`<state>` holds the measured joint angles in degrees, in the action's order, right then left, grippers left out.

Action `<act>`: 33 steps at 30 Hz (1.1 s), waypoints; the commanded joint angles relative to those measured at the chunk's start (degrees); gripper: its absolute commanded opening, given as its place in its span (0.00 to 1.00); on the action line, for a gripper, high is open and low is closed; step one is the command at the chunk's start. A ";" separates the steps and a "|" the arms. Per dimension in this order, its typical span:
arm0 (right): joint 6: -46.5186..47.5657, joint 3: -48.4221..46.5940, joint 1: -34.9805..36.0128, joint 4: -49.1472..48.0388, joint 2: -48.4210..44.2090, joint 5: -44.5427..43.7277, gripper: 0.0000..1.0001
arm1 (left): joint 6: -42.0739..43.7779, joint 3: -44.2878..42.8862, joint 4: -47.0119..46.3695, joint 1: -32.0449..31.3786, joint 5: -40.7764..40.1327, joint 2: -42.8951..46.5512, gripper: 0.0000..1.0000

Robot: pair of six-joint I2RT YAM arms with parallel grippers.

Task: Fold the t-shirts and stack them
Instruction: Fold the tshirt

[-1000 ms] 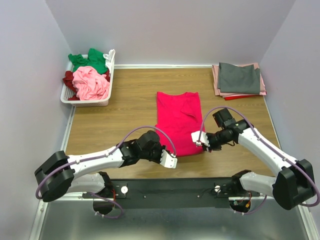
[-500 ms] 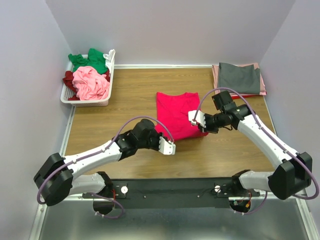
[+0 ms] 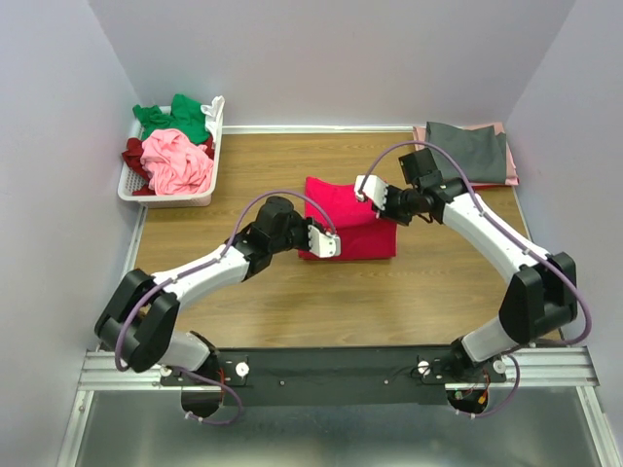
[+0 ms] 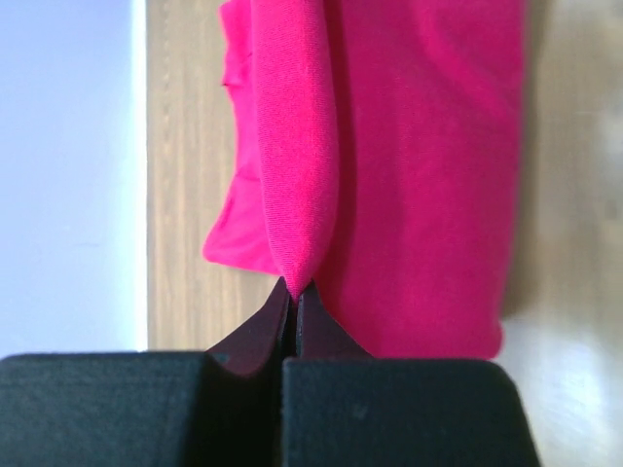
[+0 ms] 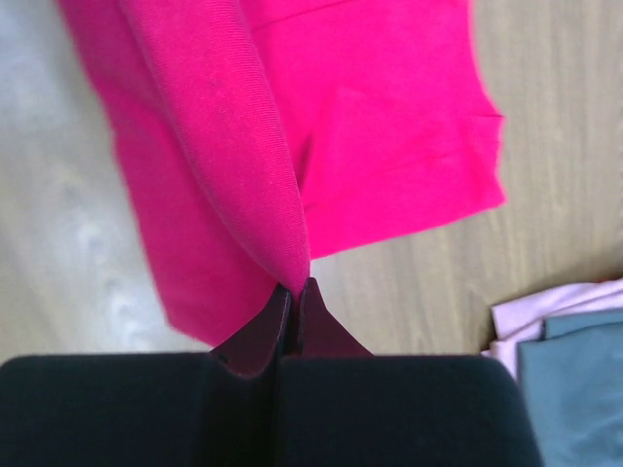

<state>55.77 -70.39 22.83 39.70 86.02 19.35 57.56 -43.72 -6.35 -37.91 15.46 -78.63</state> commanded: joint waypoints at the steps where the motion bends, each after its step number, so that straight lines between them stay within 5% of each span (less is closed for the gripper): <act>1: -4.43 -4.31 -1.47 -6.82 3.89 -5.90 0.00 | 2.29 -3.20 -6.39 2.40 0.18 -3.53 0.00; 13: -9.79 -13.01 -3.05 -14.30 16.37 -9.16 0.00 | 2.65 -10.05 -16.76 6.88 -0.35 -16.18 0.00; 33: -15.60 -18.90 -3.76 -21.42 27.80 -13.82 0.00 | 0.19 -18.85 -19.40 9.96 -2.45 -29.12 0.00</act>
<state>42.00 -86.85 19.46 20.75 111.74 8.14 58.87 -60.84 -23.51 -28.62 14.90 -106.63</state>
